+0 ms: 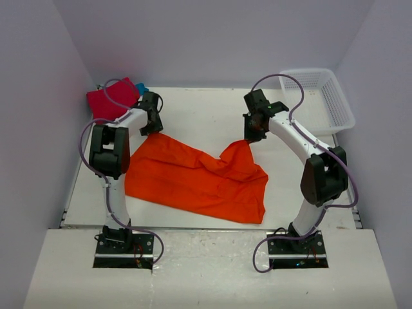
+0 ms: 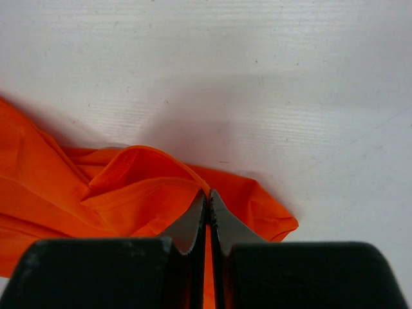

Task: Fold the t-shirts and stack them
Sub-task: Grap the side of the flattened tshirt furthest away from the robot with both arms

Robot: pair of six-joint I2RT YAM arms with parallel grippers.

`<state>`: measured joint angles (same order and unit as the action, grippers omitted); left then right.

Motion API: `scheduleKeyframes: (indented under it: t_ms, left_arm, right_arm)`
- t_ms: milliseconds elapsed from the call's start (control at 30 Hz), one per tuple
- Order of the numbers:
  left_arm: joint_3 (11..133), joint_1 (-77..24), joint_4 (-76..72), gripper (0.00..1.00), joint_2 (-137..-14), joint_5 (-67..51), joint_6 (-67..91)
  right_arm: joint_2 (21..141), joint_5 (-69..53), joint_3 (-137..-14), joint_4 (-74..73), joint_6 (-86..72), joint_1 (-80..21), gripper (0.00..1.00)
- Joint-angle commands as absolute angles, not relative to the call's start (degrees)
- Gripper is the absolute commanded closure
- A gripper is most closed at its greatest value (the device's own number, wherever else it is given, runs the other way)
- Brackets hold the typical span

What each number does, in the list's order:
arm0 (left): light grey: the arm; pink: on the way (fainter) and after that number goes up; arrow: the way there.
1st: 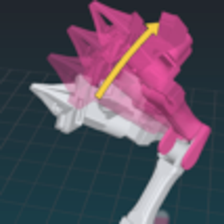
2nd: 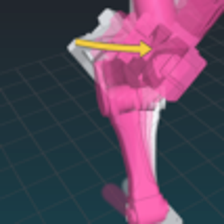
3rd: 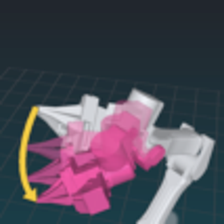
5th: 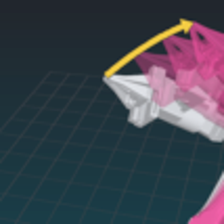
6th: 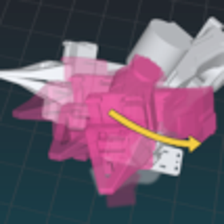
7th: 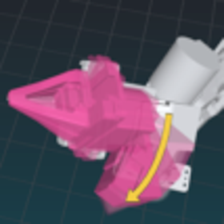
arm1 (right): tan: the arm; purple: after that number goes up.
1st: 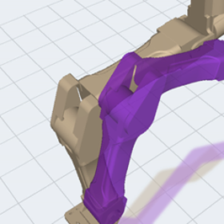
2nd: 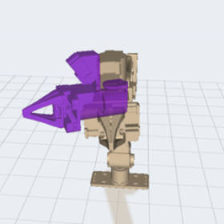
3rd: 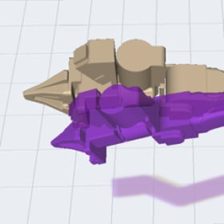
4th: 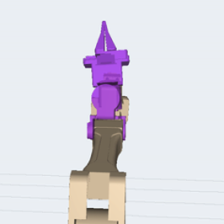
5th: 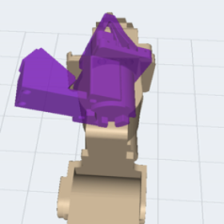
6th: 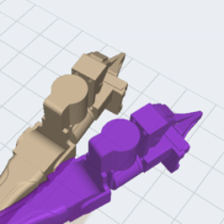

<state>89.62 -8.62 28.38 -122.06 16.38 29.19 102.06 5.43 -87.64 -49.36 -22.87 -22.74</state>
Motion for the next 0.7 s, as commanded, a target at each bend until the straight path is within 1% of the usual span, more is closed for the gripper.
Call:
scheduleKeyframes:
  t_ms: [0,67,100,200,667]
  left_arm:
    - [91.41,-8.17,27.25,0.46,-122.34,14.77,28.3]
    - [91.32,-8.17,27.16,0.48,-122.43,14.5,28.3]
    - [91.23,-8.17,27.07,0.51,-122.34,14.59,28.3]
    - [91.14,-8.17,26.9,0.57,-122.17,14.94,28.21]
    - [92.81,-7.82,26.98,0.67,-120.24,17.49,27.69]
  right_arm:
    - [102.48,5.1,-89.65,-49.83,-22.32,-22.5,1.0]
    - [102.57,4.84,-89.65,-50.01,-22.41,-22.5,1.0]
    - [102.66,4.75,-89.65,-50.01,-22.5,-22.5,1.0]
    - [102.92,4.75,-89.47,-49.92,-22.5,-22.5,1.0]
    - [103.88,5.54,-90.61,-50.27,-22.85,-22.5,1.0]
